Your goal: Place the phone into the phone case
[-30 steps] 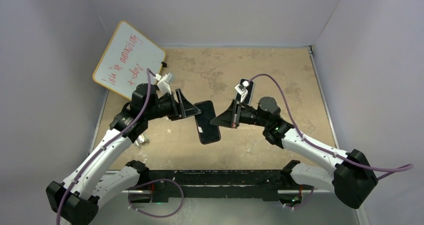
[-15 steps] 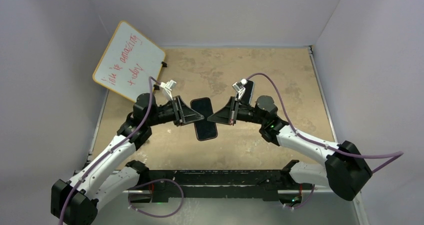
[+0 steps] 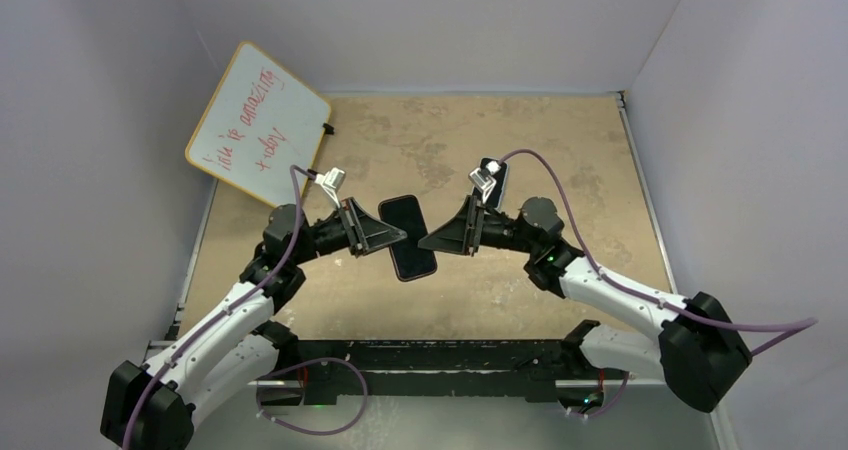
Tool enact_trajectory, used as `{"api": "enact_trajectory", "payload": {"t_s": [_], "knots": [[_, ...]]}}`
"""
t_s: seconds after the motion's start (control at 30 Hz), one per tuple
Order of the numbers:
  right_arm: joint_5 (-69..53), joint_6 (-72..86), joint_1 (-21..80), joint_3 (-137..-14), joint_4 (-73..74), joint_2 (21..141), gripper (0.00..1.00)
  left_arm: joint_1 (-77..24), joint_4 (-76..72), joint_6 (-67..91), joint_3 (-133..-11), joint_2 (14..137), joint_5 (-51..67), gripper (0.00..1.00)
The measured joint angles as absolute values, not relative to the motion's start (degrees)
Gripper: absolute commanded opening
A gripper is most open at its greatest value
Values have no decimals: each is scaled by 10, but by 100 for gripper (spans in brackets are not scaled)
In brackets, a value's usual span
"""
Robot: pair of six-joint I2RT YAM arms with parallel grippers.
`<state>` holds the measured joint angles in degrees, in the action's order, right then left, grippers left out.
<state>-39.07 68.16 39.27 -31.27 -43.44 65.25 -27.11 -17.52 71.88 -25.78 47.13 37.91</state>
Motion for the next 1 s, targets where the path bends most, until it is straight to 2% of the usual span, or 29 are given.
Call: {"api": "enact_trajectory", "payload": {"t_s": [0.47, 0.67, 0.77, 0.9, 1.0], "knots": [[-381, 686, 421, -298, -367, 635, 68, -271, -191, 693, -266, 485, 333, 0], [-370, 701, 439, -298, -364, 662, 57, -271, -195, 682, -267, 485, 316, 0], [-366, 711, 441, -298, -371, 667, 47, -271, -194, 675, -267, 485, 310, 0], [-353, 722, 441, -298, -373, 669, 20, -271, -192, 664, -269, 481, 306, 0], [-351, 740, 441, -297, -383, 670, 4, -270, -192, 654, -273, 472, 300, 0]]}}
